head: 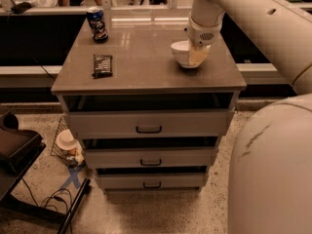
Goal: Move white bowl near pepsi can
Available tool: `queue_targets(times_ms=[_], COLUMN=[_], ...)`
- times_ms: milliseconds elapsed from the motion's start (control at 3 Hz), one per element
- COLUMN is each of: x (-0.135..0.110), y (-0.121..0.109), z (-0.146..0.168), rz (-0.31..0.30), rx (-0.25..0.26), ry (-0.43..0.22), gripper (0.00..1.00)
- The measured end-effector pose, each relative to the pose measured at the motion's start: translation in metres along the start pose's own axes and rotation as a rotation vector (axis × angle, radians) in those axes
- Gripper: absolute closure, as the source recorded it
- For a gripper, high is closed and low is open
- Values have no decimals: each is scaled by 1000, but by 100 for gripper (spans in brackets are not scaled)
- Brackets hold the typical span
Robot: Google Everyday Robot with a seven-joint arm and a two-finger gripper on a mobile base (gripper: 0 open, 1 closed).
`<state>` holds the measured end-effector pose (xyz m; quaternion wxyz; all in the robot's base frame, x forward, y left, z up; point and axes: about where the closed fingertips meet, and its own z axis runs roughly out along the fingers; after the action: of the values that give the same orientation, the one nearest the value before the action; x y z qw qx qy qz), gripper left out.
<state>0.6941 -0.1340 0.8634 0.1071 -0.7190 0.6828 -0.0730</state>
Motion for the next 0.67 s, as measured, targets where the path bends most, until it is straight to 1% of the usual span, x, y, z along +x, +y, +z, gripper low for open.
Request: queue_targets(times_ms=[333,667], x=[-2,-7], y=[-35,-69], z=[-46,-77], rz=[-43,-91], rx=[159,267], ry=[36,55], gripper=[100,100])
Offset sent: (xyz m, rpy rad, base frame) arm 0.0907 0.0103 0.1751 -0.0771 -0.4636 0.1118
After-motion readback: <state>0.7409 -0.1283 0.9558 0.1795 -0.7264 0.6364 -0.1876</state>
